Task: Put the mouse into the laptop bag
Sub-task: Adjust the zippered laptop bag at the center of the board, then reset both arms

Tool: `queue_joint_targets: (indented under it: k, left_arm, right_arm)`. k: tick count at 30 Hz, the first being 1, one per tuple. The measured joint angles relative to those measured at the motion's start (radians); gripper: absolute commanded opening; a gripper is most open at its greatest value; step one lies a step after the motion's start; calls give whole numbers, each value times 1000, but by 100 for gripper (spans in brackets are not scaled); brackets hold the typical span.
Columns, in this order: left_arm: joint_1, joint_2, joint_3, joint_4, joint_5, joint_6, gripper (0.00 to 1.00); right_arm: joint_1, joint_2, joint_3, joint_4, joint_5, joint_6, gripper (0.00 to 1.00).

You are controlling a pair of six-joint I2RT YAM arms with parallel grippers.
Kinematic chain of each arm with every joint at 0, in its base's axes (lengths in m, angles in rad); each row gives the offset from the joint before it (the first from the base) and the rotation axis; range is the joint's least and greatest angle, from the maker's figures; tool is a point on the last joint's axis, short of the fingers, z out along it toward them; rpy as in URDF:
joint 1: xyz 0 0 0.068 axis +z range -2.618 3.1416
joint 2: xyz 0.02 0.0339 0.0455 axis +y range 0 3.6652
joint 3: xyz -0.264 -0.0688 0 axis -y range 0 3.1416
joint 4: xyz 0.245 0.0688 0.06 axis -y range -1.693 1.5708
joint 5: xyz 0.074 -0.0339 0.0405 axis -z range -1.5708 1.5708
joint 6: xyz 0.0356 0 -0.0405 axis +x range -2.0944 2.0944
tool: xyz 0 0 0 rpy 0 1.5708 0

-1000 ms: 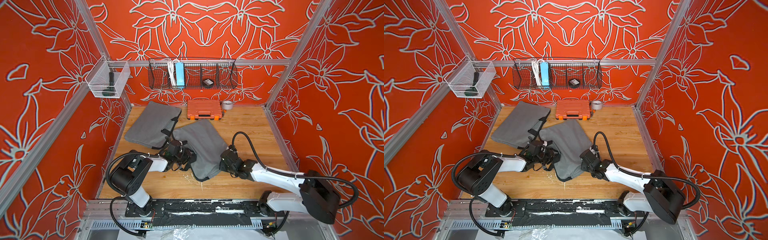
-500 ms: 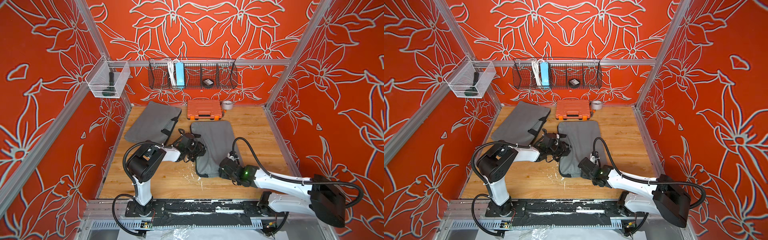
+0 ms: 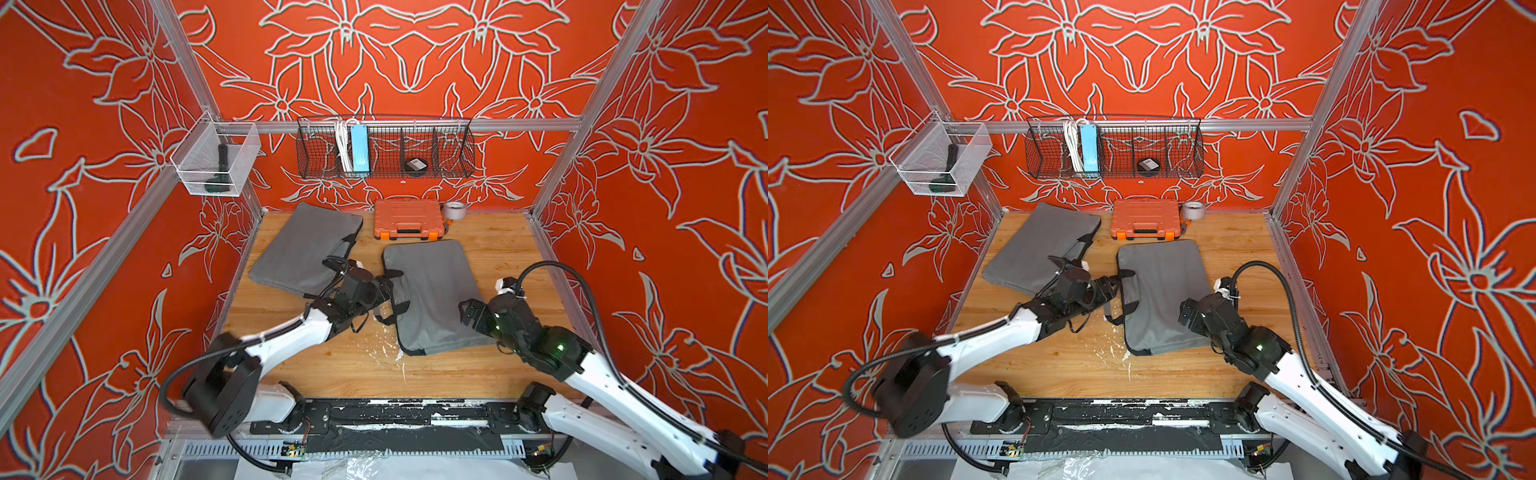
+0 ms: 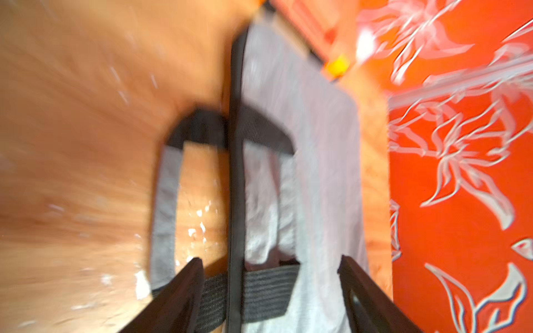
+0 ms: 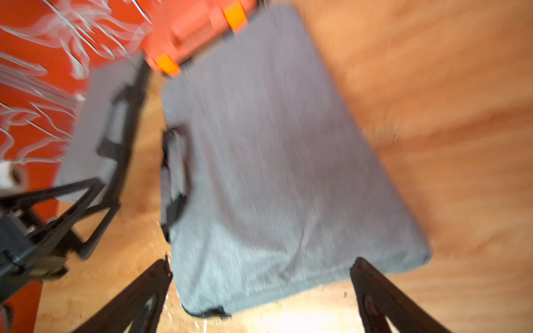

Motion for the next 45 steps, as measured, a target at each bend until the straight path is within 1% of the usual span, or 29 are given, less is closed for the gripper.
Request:
queue_joint_targets:
  k: [1,2,3,5,7,9,11,13,16,18,19,20,21,22,24,25,27,29,30,31,32,34,37,39,41,45]
  left_arm:
    - [3,-63,-16,9,-50,17,83]
    - [6,-129,-44,31,-110,33,95]
    - [8,-184,-78,61,-157,47,98]
    - [18,-311,-193,144,-261,113,98]
    - [43,-425,-318,224,-328,224,98]
    - [76,-496,-403,261,-406,319,98]
    - [96,-520,-460,298,-500,396,98]
    - [100,-507,-510,378,-557,494,98]
    - [108,-420,-555,478,-644,630,98]
    - [119,-352,-560,523,-674,710,98]
    - [127,-327,-577,588,-676,752,98]
    - [137,-306,-603,660,-669,785,98]
    - [164,-263,-642,748,-660,810,98]
    - [200,-221,-671,826,-663,827,98]
    - [268,-141,-696,900,-660,851,98]
    - [304,-117,-696,913,-624,863,98]
    - [366,-76,-695,979,-562,868,98]
    - [435,6,-689,1078,-512,867,98]
    - [455,24,-671,1049,-491,864,98]
    - [468,35,-657,1041,-457,863,98]
    - [476,48,-647,1062,-423,866,98]
    - [485,66,-632,1074,-350,879,98]
    - [489,158,-632,1166,-253,909,98]
    - [496,168,-634,1141,-214,911,98]
    - [503,174,-637,1164,-187,915,98]
    - [507,158,-603,1126,-138,919,98]
  right_arm:
    - [0,-24,-2,15,34,-47,99]
    - [0,-45,-10,43,76,-100,99]
    - [-1,-64,-23,82,119,-153,99]
    - [-1,-90,-79,205,211,-298,99]
    - [-11,-86,-164,363,291,-455,99]
    - [-34,-51,-254,509,341,-615,99]
    - [-90,24,-330,644,377,-760,99]
    - [-175,114,-371,726,393,-819,99]
    - [-313,231,-421,863,359,-854,99]
    - [-382,338,-433,965,344,-861,99]
    - [-407,409,-428,1017,339,-869,98]
    - [-424,472,-414,1043,332,-876,94]
    - [-435,533,-398,1075,323,-891,93]
    - [-441,589,-382,1115,319,-908,95]
    - [-462,683,-370,1235,301,-935,94]
    - [-477,707,-356,1233,282,-935,90]
    - [-532,710,-350,1251,212,-925,92]
    - [-590,691,-350,1262,158,-914,93]
    - [-606,686,-352,1273,139,-911,93]
    - [-617,682,-357,1294,109,-909,96]
    - [-618,685,-378,1353,79,-911,98]
    - [-615,707,-435,1468,41,-921,99]
    - [-612,710,-476,1476,5,-921,99]
    - [-617,716,-463,1468,0,-917,99]
    - [-624,715,-444,1461,-8,-910,99]
    - [-629,715,-428,1455,-11,-900,99]
